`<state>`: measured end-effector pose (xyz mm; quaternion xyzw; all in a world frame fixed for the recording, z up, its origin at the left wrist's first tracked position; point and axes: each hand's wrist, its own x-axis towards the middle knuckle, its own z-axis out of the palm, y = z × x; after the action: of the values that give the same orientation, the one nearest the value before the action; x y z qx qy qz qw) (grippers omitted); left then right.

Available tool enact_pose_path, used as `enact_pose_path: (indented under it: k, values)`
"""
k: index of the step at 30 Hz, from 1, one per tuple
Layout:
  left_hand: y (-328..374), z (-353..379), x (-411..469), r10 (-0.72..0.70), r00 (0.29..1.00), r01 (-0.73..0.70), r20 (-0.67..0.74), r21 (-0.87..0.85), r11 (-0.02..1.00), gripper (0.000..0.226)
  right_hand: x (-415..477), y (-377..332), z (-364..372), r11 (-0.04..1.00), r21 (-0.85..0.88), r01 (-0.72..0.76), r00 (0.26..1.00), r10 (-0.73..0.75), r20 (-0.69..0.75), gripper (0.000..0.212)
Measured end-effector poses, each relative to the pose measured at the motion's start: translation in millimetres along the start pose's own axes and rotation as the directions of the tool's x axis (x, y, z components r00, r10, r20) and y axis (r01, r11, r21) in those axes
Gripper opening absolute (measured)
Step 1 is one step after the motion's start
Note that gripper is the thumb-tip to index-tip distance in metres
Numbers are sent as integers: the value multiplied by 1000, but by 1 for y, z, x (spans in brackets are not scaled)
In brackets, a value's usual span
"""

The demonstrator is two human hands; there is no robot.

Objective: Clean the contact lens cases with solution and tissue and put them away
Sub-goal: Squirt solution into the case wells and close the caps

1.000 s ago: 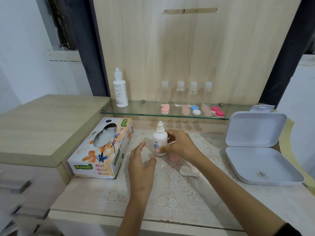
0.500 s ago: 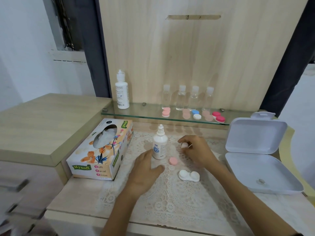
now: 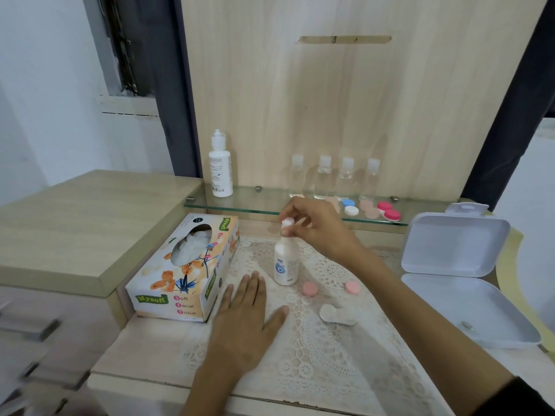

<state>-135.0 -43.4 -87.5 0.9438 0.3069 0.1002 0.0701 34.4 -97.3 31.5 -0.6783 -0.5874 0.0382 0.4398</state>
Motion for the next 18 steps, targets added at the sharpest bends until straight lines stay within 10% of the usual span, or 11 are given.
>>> enact_pose_path:
  k: [18]
  values:
    - [-2, 1, 0, -11, 1000, 10, -21, -26, 1000, 117, -10, 10, 9, 998, 27, -65, 993, 67, -101, 52]
